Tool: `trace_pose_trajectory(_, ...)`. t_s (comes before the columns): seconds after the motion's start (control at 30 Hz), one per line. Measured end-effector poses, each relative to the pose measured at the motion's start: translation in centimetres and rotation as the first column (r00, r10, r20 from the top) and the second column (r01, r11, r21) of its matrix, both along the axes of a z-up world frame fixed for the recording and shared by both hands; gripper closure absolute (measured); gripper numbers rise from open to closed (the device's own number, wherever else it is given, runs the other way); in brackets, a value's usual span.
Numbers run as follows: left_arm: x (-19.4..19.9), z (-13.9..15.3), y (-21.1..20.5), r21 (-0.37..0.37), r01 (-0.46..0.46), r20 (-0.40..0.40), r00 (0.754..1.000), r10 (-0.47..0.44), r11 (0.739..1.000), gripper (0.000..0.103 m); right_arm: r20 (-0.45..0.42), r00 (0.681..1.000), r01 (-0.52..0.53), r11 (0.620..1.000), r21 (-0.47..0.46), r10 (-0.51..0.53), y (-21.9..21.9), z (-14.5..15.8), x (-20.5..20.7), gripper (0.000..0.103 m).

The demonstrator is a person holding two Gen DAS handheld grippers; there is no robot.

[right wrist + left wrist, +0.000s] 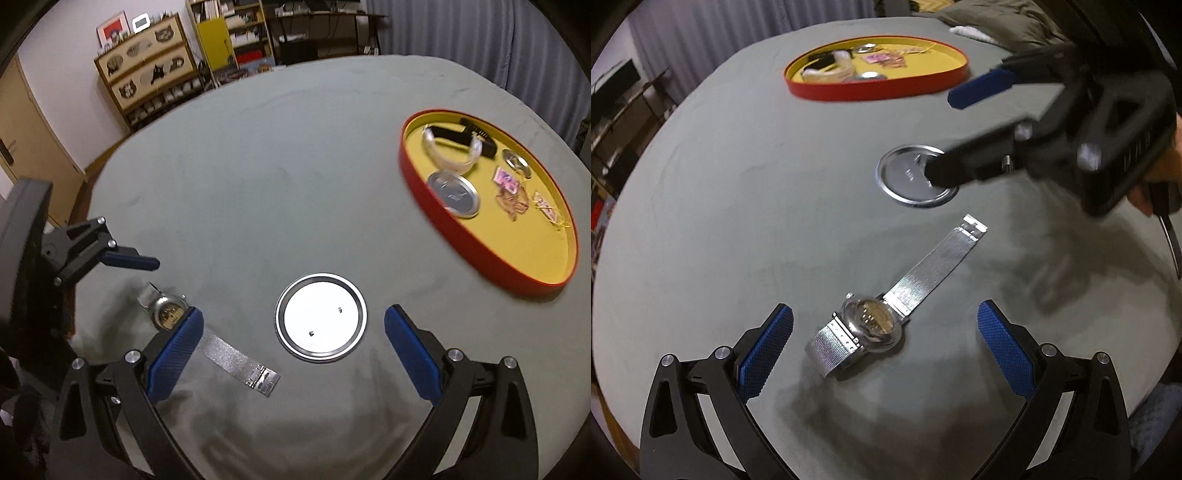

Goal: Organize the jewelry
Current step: 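Move both tools from the tray toward the silver badge and mesh watch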

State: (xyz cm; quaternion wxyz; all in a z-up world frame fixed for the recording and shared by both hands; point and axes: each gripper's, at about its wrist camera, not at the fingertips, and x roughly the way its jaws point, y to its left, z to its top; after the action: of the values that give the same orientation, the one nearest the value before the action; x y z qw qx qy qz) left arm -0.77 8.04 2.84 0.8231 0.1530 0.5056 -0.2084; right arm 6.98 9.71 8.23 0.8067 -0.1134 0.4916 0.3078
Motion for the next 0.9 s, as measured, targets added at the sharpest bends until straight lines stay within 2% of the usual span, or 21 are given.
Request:
trace_pose_trajectory(0.3, 0.2, -2.4, 0.7, -0.029, 0.01, -0.032, 0.999, -0.011, 1.0, 0.005, -0.043, 0.999, 0.015, 0.997, -0.078, -0.019, 1.1, -3.2, 0.9, 0.008)
trace_pose_trajectory(0.53, -0.1, -2.4, 1.1, -0.059, 0.005, -0.001, 1.0, -0.005, 0.998, 0.005, -0.046, 0.998, 0.029, 0.989, -0.143, -0.036, 1.9, -5.3, 1.7, 0.008)
trace_pose_trajectory(0.9, 0.4, -2.2, 0.7, -0.038, -0.021, -0.023, 1.0, 0.02, 0.999, 0.005, -0.053, 0.996, 0.065, 0.991, -0.116, -0.072, 1.1, -6.2, 1.6, 0.007)
